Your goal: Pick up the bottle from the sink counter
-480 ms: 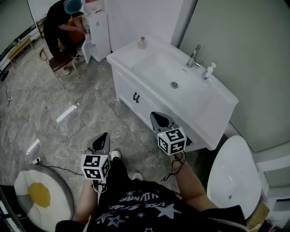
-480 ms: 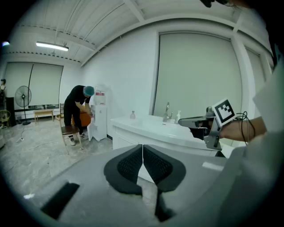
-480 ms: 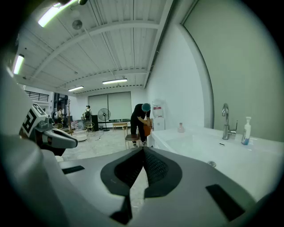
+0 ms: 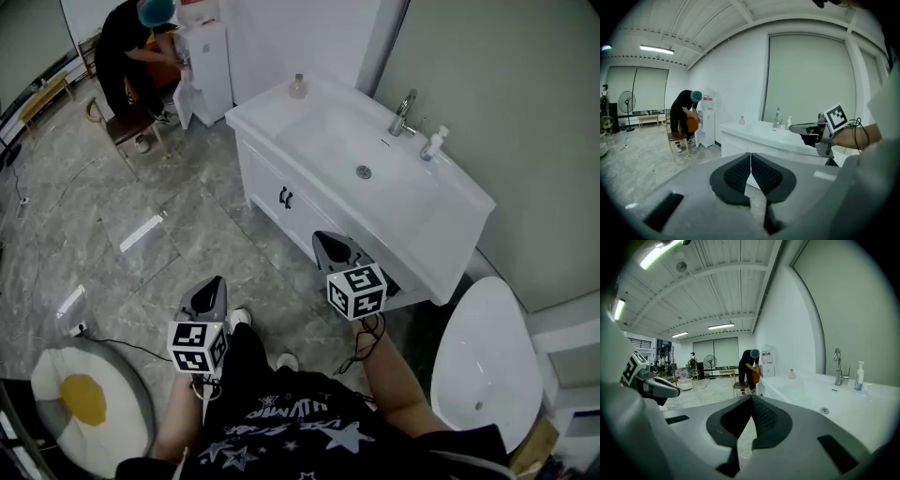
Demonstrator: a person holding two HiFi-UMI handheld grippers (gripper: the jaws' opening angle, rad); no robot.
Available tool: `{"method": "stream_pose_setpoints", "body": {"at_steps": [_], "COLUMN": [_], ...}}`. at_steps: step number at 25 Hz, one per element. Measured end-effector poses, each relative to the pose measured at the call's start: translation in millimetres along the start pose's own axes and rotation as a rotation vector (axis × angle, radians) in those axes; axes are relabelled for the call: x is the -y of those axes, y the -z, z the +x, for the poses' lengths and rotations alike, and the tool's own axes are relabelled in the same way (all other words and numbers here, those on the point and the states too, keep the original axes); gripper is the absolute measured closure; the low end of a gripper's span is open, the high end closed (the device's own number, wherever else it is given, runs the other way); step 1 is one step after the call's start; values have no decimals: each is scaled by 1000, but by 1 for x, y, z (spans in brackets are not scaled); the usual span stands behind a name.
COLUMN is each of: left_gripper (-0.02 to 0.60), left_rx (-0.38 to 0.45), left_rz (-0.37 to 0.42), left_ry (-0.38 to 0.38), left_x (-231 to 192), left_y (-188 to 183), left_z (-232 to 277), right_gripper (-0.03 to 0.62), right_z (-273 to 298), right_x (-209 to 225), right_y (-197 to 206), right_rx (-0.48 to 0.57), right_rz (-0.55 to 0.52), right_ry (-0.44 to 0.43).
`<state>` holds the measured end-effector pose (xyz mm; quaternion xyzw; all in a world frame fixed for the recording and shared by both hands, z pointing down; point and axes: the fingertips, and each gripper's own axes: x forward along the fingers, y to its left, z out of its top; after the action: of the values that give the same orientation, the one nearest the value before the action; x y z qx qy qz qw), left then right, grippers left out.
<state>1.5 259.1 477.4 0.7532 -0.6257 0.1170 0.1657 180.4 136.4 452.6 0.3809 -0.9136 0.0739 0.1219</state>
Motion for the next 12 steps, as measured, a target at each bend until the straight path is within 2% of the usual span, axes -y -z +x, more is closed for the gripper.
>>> {"method": "stream_pose_setpoints", "body": {"at_steps": [7, 12], "left_gripper": [560, 560], "left_rx": [4, 22], "left_rz": [-8, -10], "left_ry": [5, 22], "left_x": [-20, -50], "left_y": [-3, -18], "left_z": [9, 31], "right_gripper": [592, 591], "right_z": [18, 52], "right_x": [1, 10], "right_y": [-11, -30], "right_rx": [28, 77], "right_rz": [1, 30], "right_ry": [14, 52]}}
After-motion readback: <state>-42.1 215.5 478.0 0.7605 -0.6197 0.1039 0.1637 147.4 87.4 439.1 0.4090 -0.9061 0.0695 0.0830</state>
